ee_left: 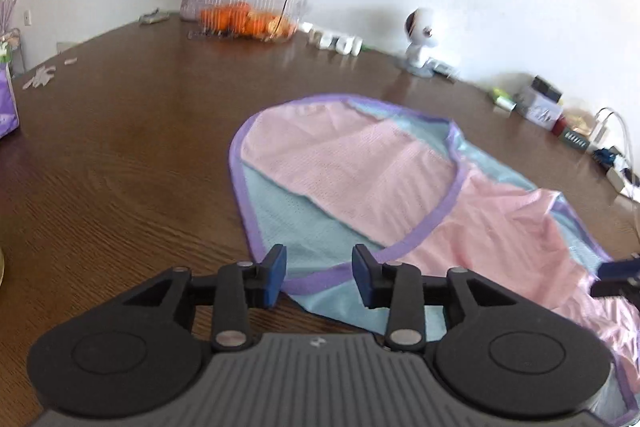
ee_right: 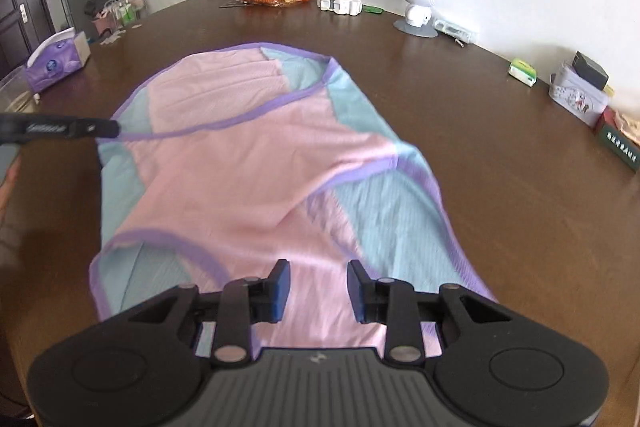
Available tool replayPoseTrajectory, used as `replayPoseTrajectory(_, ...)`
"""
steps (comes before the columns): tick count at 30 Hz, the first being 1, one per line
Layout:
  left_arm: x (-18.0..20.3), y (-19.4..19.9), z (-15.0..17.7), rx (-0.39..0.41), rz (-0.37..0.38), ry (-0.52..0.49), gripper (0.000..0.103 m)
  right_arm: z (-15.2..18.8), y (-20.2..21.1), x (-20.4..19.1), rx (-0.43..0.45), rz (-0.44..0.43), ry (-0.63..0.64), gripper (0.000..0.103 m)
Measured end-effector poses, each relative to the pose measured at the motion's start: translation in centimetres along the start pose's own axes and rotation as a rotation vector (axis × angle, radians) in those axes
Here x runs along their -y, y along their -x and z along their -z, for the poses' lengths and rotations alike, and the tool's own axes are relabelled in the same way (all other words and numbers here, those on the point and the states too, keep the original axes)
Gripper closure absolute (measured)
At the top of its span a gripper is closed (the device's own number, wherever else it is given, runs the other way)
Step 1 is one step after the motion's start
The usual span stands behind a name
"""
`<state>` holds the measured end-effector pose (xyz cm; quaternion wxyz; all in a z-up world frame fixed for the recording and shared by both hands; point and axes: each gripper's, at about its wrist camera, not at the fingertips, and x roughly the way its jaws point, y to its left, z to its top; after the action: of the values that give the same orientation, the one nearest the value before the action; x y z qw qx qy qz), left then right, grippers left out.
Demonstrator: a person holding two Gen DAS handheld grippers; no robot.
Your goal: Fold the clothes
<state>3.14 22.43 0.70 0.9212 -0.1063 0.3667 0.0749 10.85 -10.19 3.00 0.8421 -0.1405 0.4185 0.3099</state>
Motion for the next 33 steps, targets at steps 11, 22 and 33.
replayPoseTrajectory(11, 1.1, 0.7, 1.3, -0.048, -0.065, -0.153, 0.068, 2.4, 0.1, 1.1, -0.021, 0.004, 0.022, 0.058)
replayPoseTrajectory(22, 1.2, 4.0, 0.6, 0.051, -0.025, -0.134, 0.059, 3.9, 4.2, 0.7, 0.027, -0.013, 0.054, 0.060)
replayPoseTrajectory(33, 0.3, 1.8, 1.3, -0.020, 0.198, -0.182, 0.059, 10.7, 7.0, -2.3, 0.094, -0.019, -0.083, 0.058)
